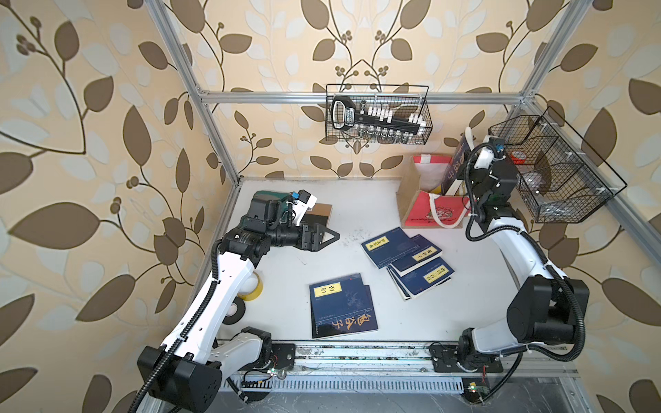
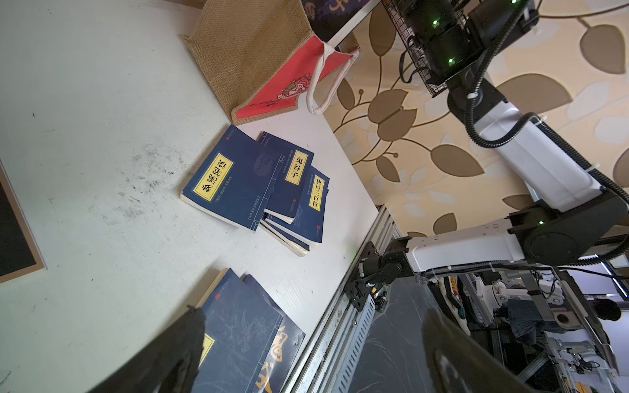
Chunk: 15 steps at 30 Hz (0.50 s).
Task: Put the books into the canvas bag
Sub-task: Place the book in the canvas bag.
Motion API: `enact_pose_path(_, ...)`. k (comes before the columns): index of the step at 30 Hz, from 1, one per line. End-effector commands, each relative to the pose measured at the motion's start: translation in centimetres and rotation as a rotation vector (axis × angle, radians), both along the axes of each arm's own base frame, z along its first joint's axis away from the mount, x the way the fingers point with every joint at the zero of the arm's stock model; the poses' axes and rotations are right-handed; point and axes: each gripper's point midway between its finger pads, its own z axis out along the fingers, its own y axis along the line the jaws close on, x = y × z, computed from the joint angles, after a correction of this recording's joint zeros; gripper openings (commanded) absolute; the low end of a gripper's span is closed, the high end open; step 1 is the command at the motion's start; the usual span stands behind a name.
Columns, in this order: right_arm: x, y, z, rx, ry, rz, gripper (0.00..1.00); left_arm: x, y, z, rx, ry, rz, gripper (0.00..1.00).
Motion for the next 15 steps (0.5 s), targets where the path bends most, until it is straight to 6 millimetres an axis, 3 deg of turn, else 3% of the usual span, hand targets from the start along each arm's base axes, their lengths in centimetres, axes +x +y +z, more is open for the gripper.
enact_pose_path(1,-0.6,-0.1,1.6,0.018,-0.109,-0.014,0.0,0.3,0.0,0.3,-0.016,-0.011,-0.002,0.99)
enact_pose_path(9,-1.1,-0.7,-2.1,0.019,-0.123,-0.05,0.0,0.3,0.1,0.4,-0.02,-0.014,0.0,0.99)
enact_pose_path(12,-1.2,-0.8,-2.4,0.028,-0.118,-0.056,0.12,0.4,0.0,0.4,-0.023,-0.012,0.0,0.99)
enact_pose_path(15,-1.1,-1.0,-2.4,0.03,-0.115,-0.068,0.17,0.5,0.1,0.3,-0.023,-0.007,0.001,0.99)
